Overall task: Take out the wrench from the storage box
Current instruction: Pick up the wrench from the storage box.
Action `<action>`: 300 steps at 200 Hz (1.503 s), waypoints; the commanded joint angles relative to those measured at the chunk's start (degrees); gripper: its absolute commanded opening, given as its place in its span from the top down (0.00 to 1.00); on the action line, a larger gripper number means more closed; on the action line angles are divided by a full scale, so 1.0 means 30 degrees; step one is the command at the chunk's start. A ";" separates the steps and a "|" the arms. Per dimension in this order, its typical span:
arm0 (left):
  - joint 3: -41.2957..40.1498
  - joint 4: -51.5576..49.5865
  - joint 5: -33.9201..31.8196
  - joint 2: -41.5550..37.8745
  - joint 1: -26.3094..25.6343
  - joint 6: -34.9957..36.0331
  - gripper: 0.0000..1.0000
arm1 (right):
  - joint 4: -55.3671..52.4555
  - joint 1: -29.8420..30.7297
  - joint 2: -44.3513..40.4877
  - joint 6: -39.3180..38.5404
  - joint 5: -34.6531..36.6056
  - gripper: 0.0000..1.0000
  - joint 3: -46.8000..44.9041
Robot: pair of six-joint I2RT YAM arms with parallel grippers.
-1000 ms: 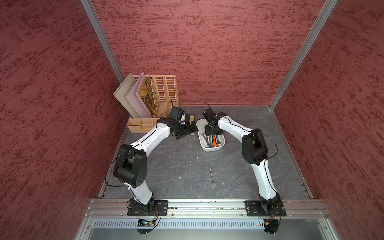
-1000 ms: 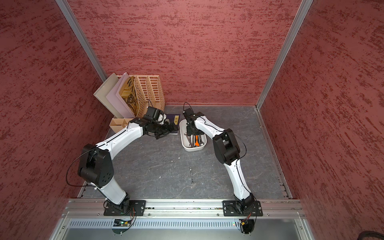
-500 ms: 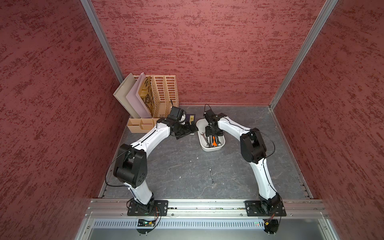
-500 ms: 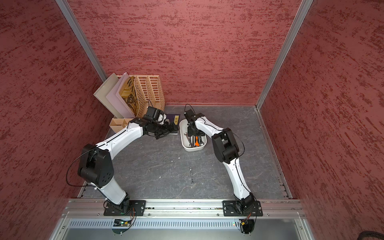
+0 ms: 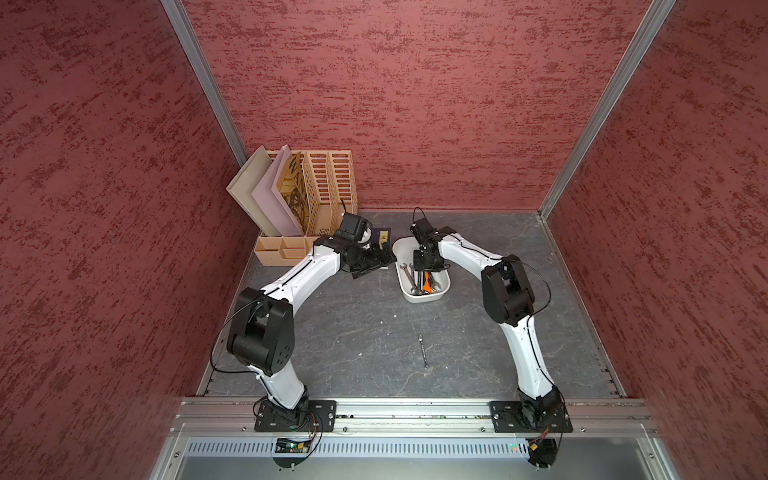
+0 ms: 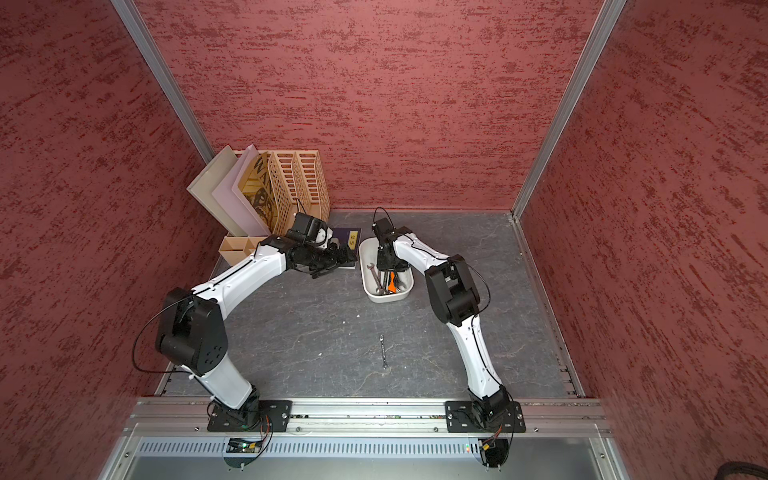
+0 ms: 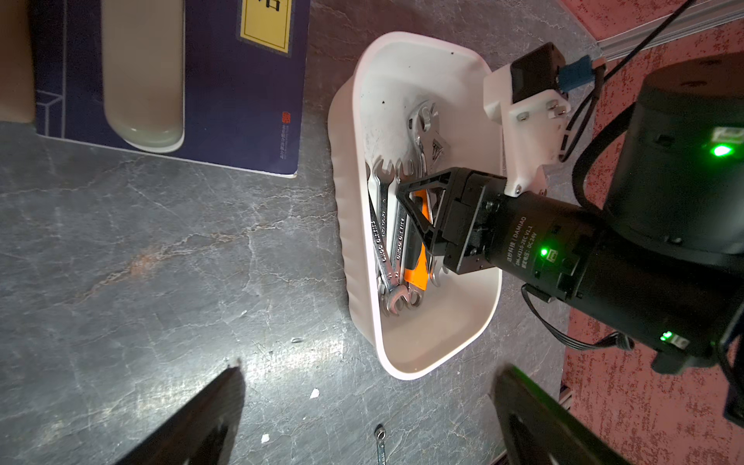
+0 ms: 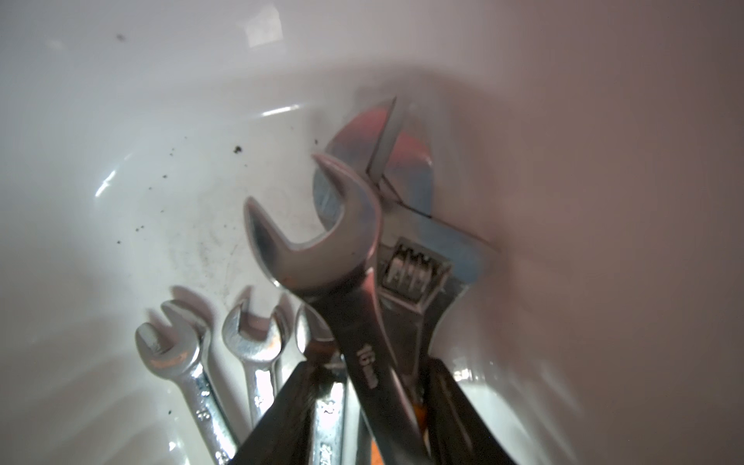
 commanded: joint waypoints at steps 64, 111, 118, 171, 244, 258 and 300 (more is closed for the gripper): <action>-0.0211 0.0276 0.0179 0.0018 -0.0191 0.0149 0.00 | -0.0071 -0.0379 -0.0338 -0.0104 0.0765 0.84 -0.0448; -0.0229 0.0276 0.0187 0.0048 -0.0253 0.0153 0.00 | 0.0003 -0.0379 -0.0482 -0.0437 0.0397 0.77 -0.0365; -0.0240 0.0276 0.0186 0.0065 -0.0253 0.0153 0.00 | 0.0070 -0.0379 -0.0465 -0.0528 0.0305 0.72 -0.0361; -0.0240 0.0253 0.0128 0.0036 -0.0313 0.0182 0.00 | 0.0080 -0.0434 -0.0088 -0.0910 0.0384 0.66 0.0320; -0.0270 0.0304 0.0143 0.0183 -0.0445 0.0151 0.00 | 0.0091 -0.0412 -0.0257 -0.0909 0.0601 0.86 0.0462; -0.0270 0.0305 0.0129 0.0212 -0.0457 0.0145 0.00 | 0.0067 -0.0422 -0.0310 -0.0913 0.0624 0.90 0.0441; -0.0270 0.0284 0.0152 0.0351 -0.0458 0.0146 0.00 | 0.0072 -0.0429 -0.0549 -0.1255 0.0281 0.83 0.0502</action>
